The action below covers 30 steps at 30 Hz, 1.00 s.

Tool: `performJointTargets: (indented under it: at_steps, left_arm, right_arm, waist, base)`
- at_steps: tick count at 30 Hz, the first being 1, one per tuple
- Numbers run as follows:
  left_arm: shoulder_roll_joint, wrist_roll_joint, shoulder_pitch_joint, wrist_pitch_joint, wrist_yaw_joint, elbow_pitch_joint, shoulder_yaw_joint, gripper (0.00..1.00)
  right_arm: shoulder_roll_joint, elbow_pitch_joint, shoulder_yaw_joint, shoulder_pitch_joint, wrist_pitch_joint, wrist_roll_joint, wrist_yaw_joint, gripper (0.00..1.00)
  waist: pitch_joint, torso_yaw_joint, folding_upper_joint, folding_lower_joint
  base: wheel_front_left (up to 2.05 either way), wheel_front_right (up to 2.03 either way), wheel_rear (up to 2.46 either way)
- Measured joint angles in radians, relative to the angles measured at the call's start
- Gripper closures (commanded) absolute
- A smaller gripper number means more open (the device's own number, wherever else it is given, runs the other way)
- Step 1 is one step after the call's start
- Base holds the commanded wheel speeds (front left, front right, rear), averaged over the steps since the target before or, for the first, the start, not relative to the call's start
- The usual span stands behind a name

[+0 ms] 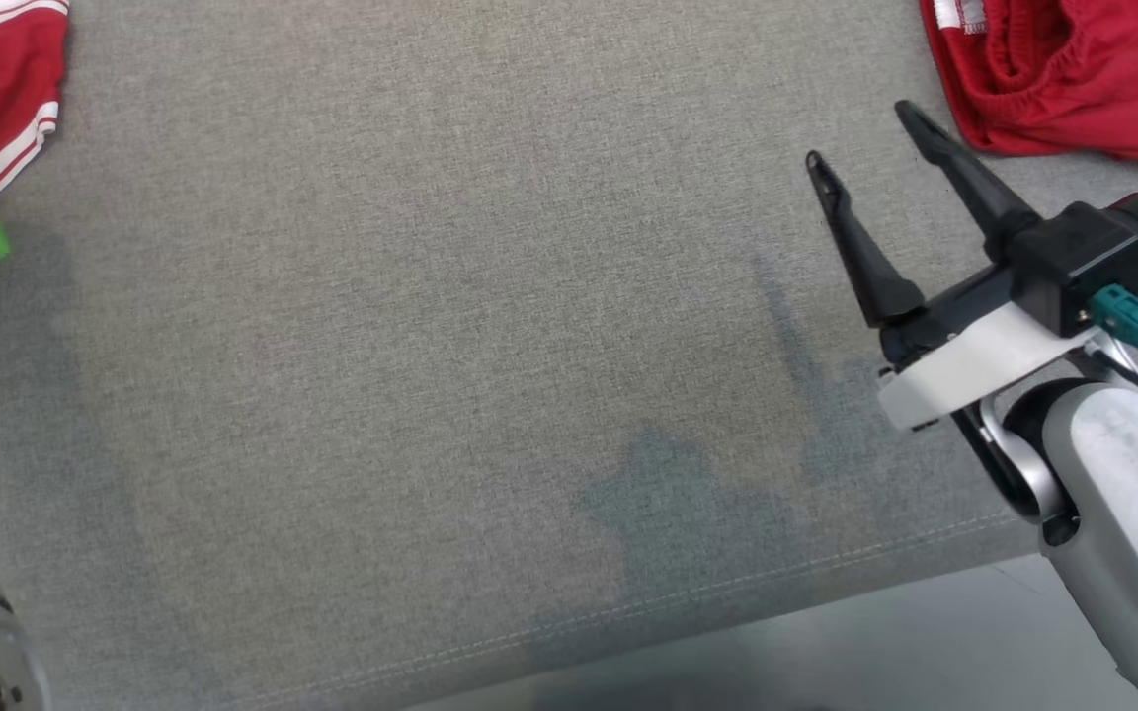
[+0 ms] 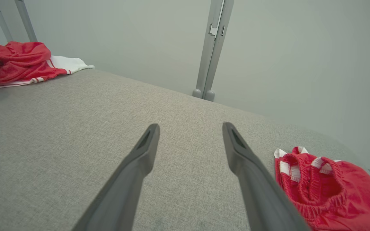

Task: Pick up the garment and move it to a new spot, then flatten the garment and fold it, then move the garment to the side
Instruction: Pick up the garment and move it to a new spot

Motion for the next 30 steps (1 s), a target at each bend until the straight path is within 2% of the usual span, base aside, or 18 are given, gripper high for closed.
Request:
performJointTargets:
  at_steps: [9, 14, 25, 30]
  left_arm:
    - [-0.086, -0.006, -0.050, -0.099, 0.000, -0.011, -0.010, 1.00]
    - [-0.099, -0.008, -0.070, -0.146, -0.017, -0.020, -0.026, 1.00]
    - [-0.119, -0.067, -0.133, -0.248, -0.137, -0.064, -0.041, 1.00]
    - [-0.184, -0.067, -0.133, -0.288, -0.211, -0.070, -0.092, 1.00]
  right_arm:
    - [-0.003, -0.001, -0.029, 0.000, -0.012, 0.000, -0.010, 0.00]
    - [0.008, 0.006, -0.028, 0.000, -0.027, 0.000, -0.010, 0.00]
    - [0.048, 0.065, -0.028, 0.001, -0.076, 0.006, -0.018, 0.00]
    - [0.071, 0.104, -0.028, 0.014, -0.101, 0.021, -0.020, 0.00]
  waist:
    - [-0.005, 0.039, 0.0000, 0.0000]
    - [-0.022, 0.061, 0.0000, 0.0000]
    - [-0.097, 0.092, 0.0000, 0.0000]
    - [-0.148, 0.097, 0.0000, 0.0000]
  base:
    - [0.00, 0.00, 0.00]
    - [0.00, 0.00, 0.00]
    - [0.00, 0.00, 0.00]
    - [0.00, 0.00, 0.00]
